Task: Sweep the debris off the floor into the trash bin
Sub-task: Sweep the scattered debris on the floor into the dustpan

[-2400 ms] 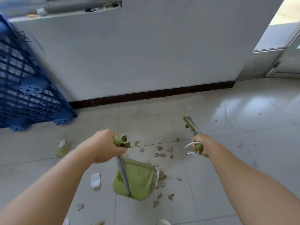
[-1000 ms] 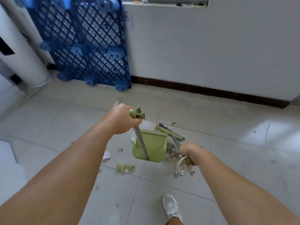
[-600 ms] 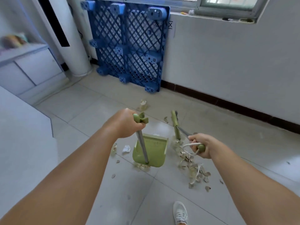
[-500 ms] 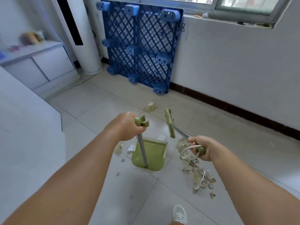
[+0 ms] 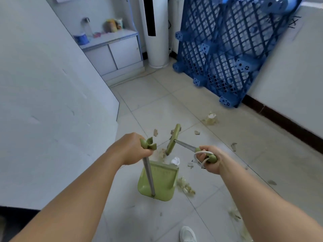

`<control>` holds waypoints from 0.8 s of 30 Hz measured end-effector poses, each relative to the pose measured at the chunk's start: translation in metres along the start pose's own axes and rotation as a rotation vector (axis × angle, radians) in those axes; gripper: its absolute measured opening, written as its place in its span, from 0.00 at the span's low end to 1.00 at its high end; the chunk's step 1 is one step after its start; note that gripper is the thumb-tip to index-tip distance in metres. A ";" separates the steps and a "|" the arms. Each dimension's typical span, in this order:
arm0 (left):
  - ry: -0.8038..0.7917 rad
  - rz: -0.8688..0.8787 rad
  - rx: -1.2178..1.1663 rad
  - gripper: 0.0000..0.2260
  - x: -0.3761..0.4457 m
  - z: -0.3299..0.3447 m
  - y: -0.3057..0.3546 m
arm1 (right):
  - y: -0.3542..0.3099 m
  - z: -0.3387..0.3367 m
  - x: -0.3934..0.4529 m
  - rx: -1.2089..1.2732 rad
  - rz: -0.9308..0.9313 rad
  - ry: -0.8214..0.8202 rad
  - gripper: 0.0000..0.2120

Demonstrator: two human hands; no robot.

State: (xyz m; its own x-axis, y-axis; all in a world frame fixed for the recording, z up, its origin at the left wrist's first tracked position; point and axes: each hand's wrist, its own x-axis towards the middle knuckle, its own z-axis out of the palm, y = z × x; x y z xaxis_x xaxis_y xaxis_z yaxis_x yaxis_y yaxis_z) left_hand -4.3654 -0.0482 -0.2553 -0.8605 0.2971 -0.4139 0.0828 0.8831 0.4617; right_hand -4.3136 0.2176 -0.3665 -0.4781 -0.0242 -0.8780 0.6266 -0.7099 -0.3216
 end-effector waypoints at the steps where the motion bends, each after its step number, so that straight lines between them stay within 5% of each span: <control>1: 0.002 -0.021 -0.001 0.17 0.005 -0.002 0.000 | -0.006 0.009 0.009 0.016 0.016 -0.029 0.13; 12: 0.056 -0.203 -0.028 0.17 0.056 -0.008 -0.014 | -0.061 0.103 0.116 -0.092 0.107 -0.180 0.10; 17: 0.081 -0.269 -0.020 0.17 0.074 -0.005 -0.023 | -0.060 0.135 0.159 -0.518 0.011 -0.045 0.06; 24: 0.096 -0.313 0.010 0.15 0.061 0.001 -0.035 | -0.023 0.098 0.180 -1.370 -0.005 0.299 0.15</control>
State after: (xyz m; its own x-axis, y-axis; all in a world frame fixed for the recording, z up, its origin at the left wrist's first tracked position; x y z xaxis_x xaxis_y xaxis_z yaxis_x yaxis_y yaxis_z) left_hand -4.4200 -0.0608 -0.2970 -0.8882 -0.0248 -0.4588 -0.1890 0.9298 0.3158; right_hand -4.4743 0.1601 -0.4822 -0.4437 0.2481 -0.8612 0.8029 0.5369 -0.2590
